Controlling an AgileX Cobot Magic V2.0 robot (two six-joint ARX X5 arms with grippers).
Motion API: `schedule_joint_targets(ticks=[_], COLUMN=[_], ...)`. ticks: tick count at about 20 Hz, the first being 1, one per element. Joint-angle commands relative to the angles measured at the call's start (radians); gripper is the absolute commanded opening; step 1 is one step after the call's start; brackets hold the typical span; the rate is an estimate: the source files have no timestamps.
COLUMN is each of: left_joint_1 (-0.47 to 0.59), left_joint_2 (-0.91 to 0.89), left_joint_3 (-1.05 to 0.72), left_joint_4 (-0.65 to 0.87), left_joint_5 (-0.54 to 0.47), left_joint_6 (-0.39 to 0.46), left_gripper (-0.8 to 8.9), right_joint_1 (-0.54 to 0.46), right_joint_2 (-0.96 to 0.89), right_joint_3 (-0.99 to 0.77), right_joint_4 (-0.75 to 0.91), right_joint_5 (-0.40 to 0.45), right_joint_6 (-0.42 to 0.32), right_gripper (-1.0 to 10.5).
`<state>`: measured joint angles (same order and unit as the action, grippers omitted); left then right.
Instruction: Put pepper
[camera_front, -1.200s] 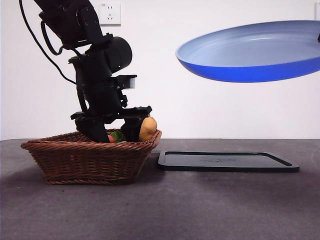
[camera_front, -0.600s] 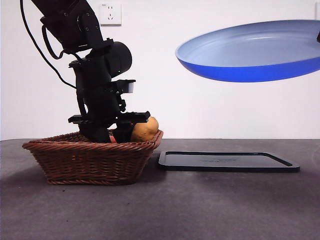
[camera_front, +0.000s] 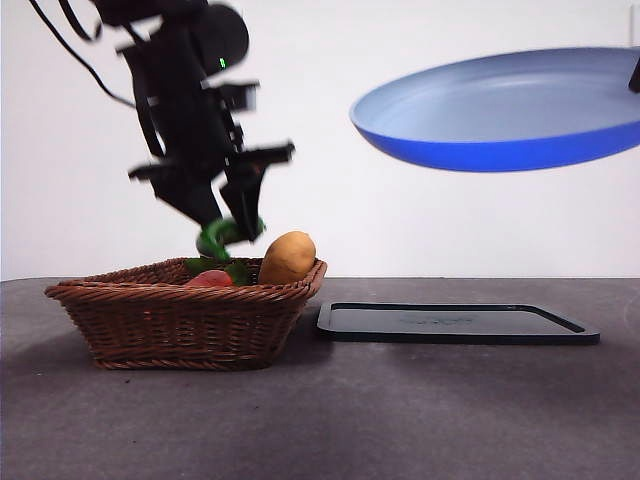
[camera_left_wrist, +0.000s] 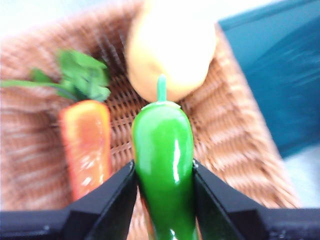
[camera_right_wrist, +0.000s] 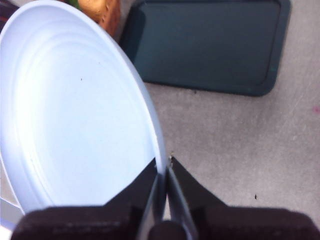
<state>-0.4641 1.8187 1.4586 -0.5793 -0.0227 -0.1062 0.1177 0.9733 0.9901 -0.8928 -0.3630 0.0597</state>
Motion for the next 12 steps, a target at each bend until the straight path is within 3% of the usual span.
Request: schedule_joint_targets(ticks=[1,3,6,9,12], left_joint_1=[-0.007,-0.008,-0.023,-0.080,-0.180], left_joint_2=[-0.052,-0.121,-0.209,-0.235,-0.210], left_joint_3=[0.022,0.022,0.022,0.022,0.021], left_joint_4=[-0.047,-0.080,-0.104,-0.086,-0.030], left_joint_5=[0.033,0.098,0.271,0.425,0.420], left_joint_6=[-0.003,-0.002,-0.008,-0.034,-0.045], left_gripper=[1.63,1.63,1.63,1.63,1.63], right_joint_1=[0.001,0.001,0.003,0.003,0.025], right_joint_2=[0.042,0.095,0.191,0.278,0.330], right_joint_3=[0.014,0.014,0.014,0.014,0.014], right_joint_4=[0.025,0.048,0.087,0.158,0.198], right_joint_5=[-0.004,-0.005,-0.014,-0.110,-0.114], right_joint_6=[0.005,0.023,0.040,0.085,0.122], right_gripper=[0.1,0.1,0.1,0.1,0.1])
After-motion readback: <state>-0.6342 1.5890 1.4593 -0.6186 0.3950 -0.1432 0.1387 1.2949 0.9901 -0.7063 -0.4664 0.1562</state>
